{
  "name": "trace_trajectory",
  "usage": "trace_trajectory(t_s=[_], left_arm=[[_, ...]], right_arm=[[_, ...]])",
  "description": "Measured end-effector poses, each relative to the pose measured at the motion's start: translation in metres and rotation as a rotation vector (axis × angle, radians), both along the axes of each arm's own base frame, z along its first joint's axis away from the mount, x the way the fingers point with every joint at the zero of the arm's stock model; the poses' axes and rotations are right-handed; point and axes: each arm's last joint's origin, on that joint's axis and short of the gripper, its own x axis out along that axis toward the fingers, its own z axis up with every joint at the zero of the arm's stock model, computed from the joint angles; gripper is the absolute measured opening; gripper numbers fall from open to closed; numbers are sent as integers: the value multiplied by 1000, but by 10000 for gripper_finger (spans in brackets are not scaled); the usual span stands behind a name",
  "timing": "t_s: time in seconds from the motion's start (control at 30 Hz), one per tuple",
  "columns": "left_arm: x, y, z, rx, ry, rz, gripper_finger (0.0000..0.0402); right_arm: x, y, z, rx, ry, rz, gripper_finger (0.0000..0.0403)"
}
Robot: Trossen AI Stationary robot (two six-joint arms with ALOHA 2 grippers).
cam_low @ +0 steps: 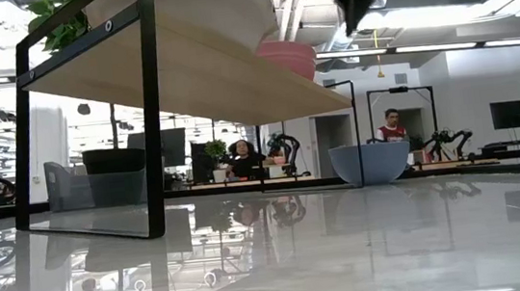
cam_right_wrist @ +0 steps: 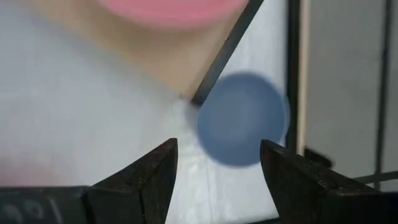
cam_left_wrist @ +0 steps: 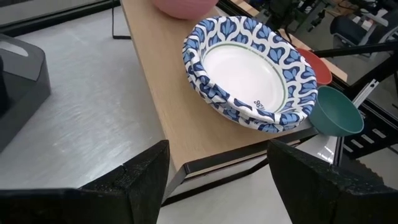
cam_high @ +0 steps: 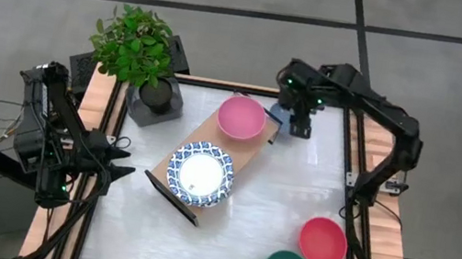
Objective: Place and stack bowls onto a shelf
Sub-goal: Stack the blue bowl on the pink bowl on the shelf
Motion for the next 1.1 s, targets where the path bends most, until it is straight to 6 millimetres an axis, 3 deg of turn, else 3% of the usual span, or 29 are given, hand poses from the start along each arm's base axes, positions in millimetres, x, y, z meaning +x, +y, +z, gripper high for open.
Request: trace_trajectory(t_s=[0.27,0.5,0.73,0.97,1.1], left_arm=[[0,0,0,-4,-1,3,254],[-1,2,-1,-19,0,31,254],[-2,3,-1,-57,-11,65,254],[-2,4,-1,-84,-18,81,254],[-2,3,-1,-87,-19,83,254]], right_arm=[[-41,-7,-80,8,41,68,255],[-50,-12,-140,-28,41,146,255],[-39,-35,-172,-32,73,164,255],[-34,-54,-205,76,131,122,254],[-36,-61,-213,108,144,91,234]])
